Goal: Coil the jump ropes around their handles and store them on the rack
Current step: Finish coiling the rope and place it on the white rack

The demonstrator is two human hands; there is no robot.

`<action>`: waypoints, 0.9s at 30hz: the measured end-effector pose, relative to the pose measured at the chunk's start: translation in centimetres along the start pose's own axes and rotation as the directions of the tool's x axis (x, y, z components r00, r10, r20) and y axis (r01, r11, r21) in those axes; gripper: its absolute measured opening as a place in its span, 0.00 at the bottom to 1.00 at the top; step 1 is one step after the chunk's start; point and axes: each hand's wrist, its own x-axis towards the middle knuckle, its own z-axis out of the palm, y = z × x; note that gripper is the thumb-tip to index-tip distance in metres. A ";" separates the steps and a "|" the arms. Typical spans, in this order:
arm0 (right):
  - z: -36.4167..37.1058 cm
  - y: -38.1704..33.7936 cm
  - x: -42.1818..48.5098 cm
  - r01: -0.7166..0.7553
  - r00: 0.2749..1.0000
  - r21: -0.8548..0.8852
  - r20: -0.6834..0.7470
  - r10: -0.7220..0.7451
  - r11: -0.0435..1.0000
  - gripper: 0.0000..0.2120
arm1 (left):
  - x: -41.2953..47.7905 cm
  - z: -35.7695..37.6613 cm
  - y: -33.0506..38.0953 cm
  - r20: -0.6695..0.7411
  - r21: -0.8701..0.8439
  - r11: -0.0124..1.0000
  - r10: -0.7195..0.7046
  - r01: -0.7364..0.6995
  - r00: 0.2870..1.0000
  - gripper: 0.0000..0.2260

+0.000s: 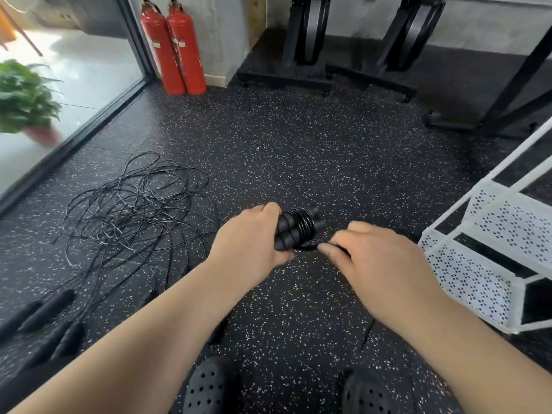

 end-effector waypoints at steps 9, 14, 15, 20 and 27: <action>-0.4 0.7 0.1 0.073 0.995 0.015 0.074 -0.074 0.997 0.12 | 0.3 1.2 0.6 0.108 0.117 0.992 0.025 -0.038 0.994 0.26; -0.6 0.7 0.2 0.135 0.989 -0.043 0.072 -0.132 0.990 0.13 | 0.0 1.6 1.1 0.200 0.101 0.989 0.091 -0.112 0.976 0.23; -0.7 0.9 0.3 0.134 0.988 -0.029 0.086 -0.131 0.991 0.13 | -0.1 1.6 1.3 0.232 0.097 0.982 0.137 -0.163 0.963 0.23; -0.7 3.4 0.8 0.016 0.982 0.219 0.182 -0.057 0.976 0.12 | -1.0 1.2 2.4 0.334 0.040 0.903 0.391 -0.427 0.858 0.19; -1.4 6.4 1.3 -0.162 0.896 0.595 0.423 -0.136 0.787 0.10 | -2.5 0.1 3.6 0.253 -0.068 0.809 0.580 -0.584 0.774 0.18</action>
